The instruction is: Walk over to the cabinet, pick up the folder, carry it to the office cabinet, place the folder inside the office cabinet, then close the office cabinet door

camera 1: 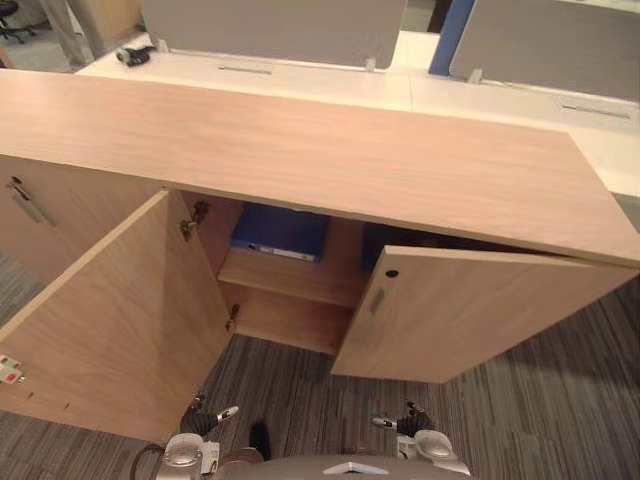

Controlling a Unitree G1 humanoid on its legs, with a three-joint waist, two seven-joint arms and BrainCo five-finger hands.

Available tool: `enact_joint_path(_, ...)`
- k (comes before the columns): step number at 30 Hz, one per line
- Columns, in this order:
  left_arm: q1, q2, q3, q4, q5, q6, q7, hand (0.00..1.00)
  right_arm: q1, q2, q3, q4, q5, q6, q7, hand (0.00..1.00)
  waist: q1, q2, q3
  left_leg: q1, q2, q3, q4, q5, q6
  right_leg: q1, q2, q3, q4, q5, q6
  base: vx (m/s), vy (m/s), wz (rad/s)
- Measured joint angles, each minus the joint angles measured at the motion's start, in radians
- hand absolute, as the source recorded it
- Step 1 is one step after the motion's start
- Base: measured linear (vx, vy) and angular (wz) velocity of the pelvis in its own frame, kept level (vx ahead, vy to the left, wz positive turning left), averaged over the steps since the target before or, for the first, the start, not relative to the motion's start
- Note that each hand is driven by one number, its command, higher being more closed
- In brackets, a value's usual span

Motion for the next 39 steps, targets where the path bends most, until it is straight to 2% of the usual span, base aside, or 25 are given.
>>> enact_joint_path(2,-0.002,0.005,-0.001,0.000,-0.001,0.001,0.000,0.00,0.002,0.000,-0.001,-0.016,-0.003,0.000,0.000,0.00,-0.002,0.003,0.002,-0.043,-0.007,-0.002,0.001,0.002,0.006,-0.055,-0.019,0.002,0.049,0.001,0.003,0.01,0.068,-0.03)
enact_joint_path(3,-0.002,0.008,0.000,-0.001,-0.002,0.001,0.001,0.00,-0.002,-0.004,-0.001,-0.019,-0.004,0.000,0.000,0.00,-0.002,0.011,0.007,-0.052,-0.007,-0.001,0.001,0.022,0.034,-0.081,-0.030,-0.013,0.109,-0.013,-0.001,0.09,0.035,0.33)
enact_joint_path(4,0.003,0.024,0.003,0.000,-0.006,0.007,0.004,0.00,-0.003,-0.004,0.002,-0.017,-0.009,0.000,0.000,0.00,-0.001,0.010,0.006,-0.054,-0.017,-0.012,0.001,0.029,0.044,-0.100,-0.058,-0.015,0.253,-0.053,-0.016,0.15,-0.009,0.48)
enact_joint_path(6,0.007,0.035,0.011,-0.009,-0.013,0.009,0.008,0.00,0.008,0.000,0.013,-0.013,-0.018,0.000,0.000,0.00,0.004,0.007,0.004,-0.055,-0.020,-0.037,0.006,0.035,0.036,-0.068,-0.062,-0.002,0.277,-0.063,-0.018,0.15,-0.089,0.51)
enact_joint_path(7,0.009,0.043,0.029,-0.011,-0.021,0.009,0.016,0.00,0.006,0.009,0.031,-0.012,-0.018,0.000,0.000,0.00,0.022,-0.016,-0.012,-0.073,-0.022,-0.056,0.007,0.058,0.016,-0.031,-0.049,0.014,0.183,-0.074,-0.008,0.07,-0.133,0.44)
enact_joint_path(8,0.007,0.044,0.042,-0.012,-0.022,0.009,0.018,0.00,0.000,0.010,0.039,-0.012,-0.018,0.000,-0.001,0.00,0.033,-0.015,-0.017,-0.095,-0.018,-0.064,0.007,0.075,0.016,-0.010,-0.036,0.010,0.113,-0.078,-0.004,0.04,-0.189,0.37)
enact_joint_path(9,0.001,0.034,0.049,-0.011,-0.022,0.008,0.024,0.00,-0.012,0.007,0.041,-0.012,-0.018,0.000,-0.001,0.00,0.042,-0.007,-0.014,-0.116,-0.009,-0.071,0.008,0.090,0.013,0.001,-0.016,0.004,0.053,-0.067,-0.001,-0.01,-0.143,0.34)
enact_joint_path(11,-0.004,0.001,0.049,-0.012,-0.035,0.008,0.026,0.00,-0.029,0.000,0.040,-0.015,-0.017,0.000,-0.008,0.00,0.042,0.030,-0.001,-0.158,0.022,-0.122,0.008,0.119,-0.012,0.015,0.030,-0.049,-0.008,-0.029,-0.021,-0.07,-0.167,0.50)
enact_joint_path(12,-0.003,-0.006,0.049,-0.012,-0.041,0.008,0.026,0.00,-0.028,0.001,0.040,-0.014,-0.017,0.000,-0.008,0.00,0.042,0.031,0.000,-0.162,0.027,-0.135,0.008,0.124,-0.019,0.016,0.036,-0.063,-0.010,-0.028,-0.023,-0.08,-0.138,0.59)
enact_joint_path(14,-0.001,-0.010,0.045,-0.014,-0.057,0.008,0.028,0.00,-0.027,0.004,0.036,-0.015,-0.017,0.000,-0.010,0.00,0.048,0.032,0.002,-0.172,0.039,-0.143,0.008,0.173,-0.062,0.020,0.054,-0.087,0.001,-0.028,-0.033,-0.09,-0.097,0.48)
enact_joint_path(15,-0.002,-0.008,0.034,-0.025,-0.059,0.008,0.032,0.00,-0.030,0.003,0.031,-0.022,-0.017,0.000,-0.014,0.00,0.046,0.030,0.002,-0.188,0.035,-0.154,0.007,0.212,-0.096,0.012,0.053,-0.108,-0.001,-0.019,-0.051,-0.19,-0.129,0.36)
enact_joint_path(16,-0.014,-0.013,0.032,-0.050,-0.060,0.005,0.035,0.00,-0.040,0.005,0.015,-0.025,-0.016,-0.002,-0.021,0.00,0.053,0.015,0.015,-0.208,0.031,-0.118,0.097,0.141,-0.075,0.008,0.031,-0.133,-0.008,-0.021,-0.069,-0.18,-0.128,0.30)
enact_joint_path(17,-0.018,-0.014,0.033,-0.048,-0.059,0.005,0.036,0.00,-0.037,0.004,0.003,-0.027,-0.016,-0.002,-0.021,0.00,0.051,0.011,0.015,-0.215,0.026,-0.092,0.173,0.074,-0.048,0.006,0.019,-0.139,-0.003,-0.021,-0.069,-0.11,-0.090,0.27)
enact_joint_path(18,-0.020,-0.019,0.031,-0.050,-0.059,0.004,0.036,0.00,-0.032,-0.005,-0.007,-0.035,-0.014,-0.001,-0.022,0.00,0.041,-0.001,0.019,-0.210,0.014,-0.064,0.301,-0.046,-0.044,0.009,-0.004,-0.156,0.002,-0.020,-0.067,-0.06,-0.030,0.35)
enact_joint_path(19,-0.020,-0.030,0.031,-0.049,-0.059,0.001,0.036,0.00,-0.013,-0.016,-0.014,-0.038,-0.013,-0.001,-0.022,0.00,0.032,0.010,0.017,-0.175,0.014,-0.054,0.352,-0.130,-0.049,0.016,-0.012,-0.165,0.002,-0.016,-0.060,-0.04,0.010,0.39)
enact_joint_path(21,-0.024,-0.047,0.029,-0.049,-0.059,0.000,0.036,0.00,0.015,-0.023,-0.028,-0.037,-0.007,0.000,-0.021,0.00,0.018,0.032,0.008,-0.109,0.018,-0.057,0.284,-0.177,-0.047,0.019,-0.011,-0.187,0.005,-0.012,-0.052,0.00,0.096,0.38)
enact_joint_path(22,-0.029,-0.043,0.028,-0.050,-0.058,-0.003,0.035,0.00,0.020,-0.014,-0.051,-0.033,-0.005,0.003,-0.021,0.00,0.023,0.027,0.012,-0.071,0.003,-0.060,0.199,-0.131,-0.018,0.023,-0.016,-0.184,-0.003,0.000,-0.039,-0.02,0.101,0.22)
enact_joint_path(25,-0.018,-0.024,0.019,-0.049,-0.058,-0.002,0.035,0.00,0.029,0.018,-0.051,-0.033,-0.005,0.012,-0.021,0.00,0.024,-0.006,0.004,-0.011,-0.024,-0.069,0.047,-0.043,0.000,0.030,-0.022,-0.184,-0.042,0.029,-0.025,-0.05,0.076,0.09)
enact_joint_path(26,-0.017,-0.024,0.016,-0.049,-0.058,-0.002,0.035,0.00,0.032,0.018,-0.052,-0.032,-0.005,0.012,-0.021,0.00,0.023,-0.006,0.004,0.002,-0.031,-0.077,0.023,-0.029,0.007,0.038,-0.024,-0.185,-0.048,0.034,-0.019,-0.04,0.072,0.16)
enact_joint_path(30,-0.009,-0.011,0.023,-0.051,-0.059,-0.003,0.039,0.00,0.025,0.018,-0.051,-0.032,-0.005,0.012,-0.021,0.00,0.025,-0.004,0.003,0.042,-0.053,-0.090,0.010,-0.017,0.016,0.078,-0.036,-0.185,-0.052,0.038,-0.013,-0.06,0.067,0.12)
enact_joint_path(34,0.004,0.025,0.086,-0.097,-0.079,-0.004,0.048,0.00,-0.003,0.007,-0.048,-0.017,-0.005,0.012,-0.021,0.00,0.024,0.002,0.005,0.049,-0.058,-0.103,0.003,-0.004,0.033,0.086,-0.038,-0.185,-0.060,0.038,-0.014,-0.11,0.042,0.06)
enact_joint_path(39,0.005,0.098,0.182,-0.174,-0.095,-0.007,0.062,0.00,-0.004,-0.010,-0.040,-0.015,-0.005,0.013,-0.019,0.00,0.024,0.011,0.004,0.048,-0.055,-0.108,0.002,-0.004,0.030,0.095,-0.027,-0.177,-0.082,0.050,-0.019,-0.08,0.028,0.04)
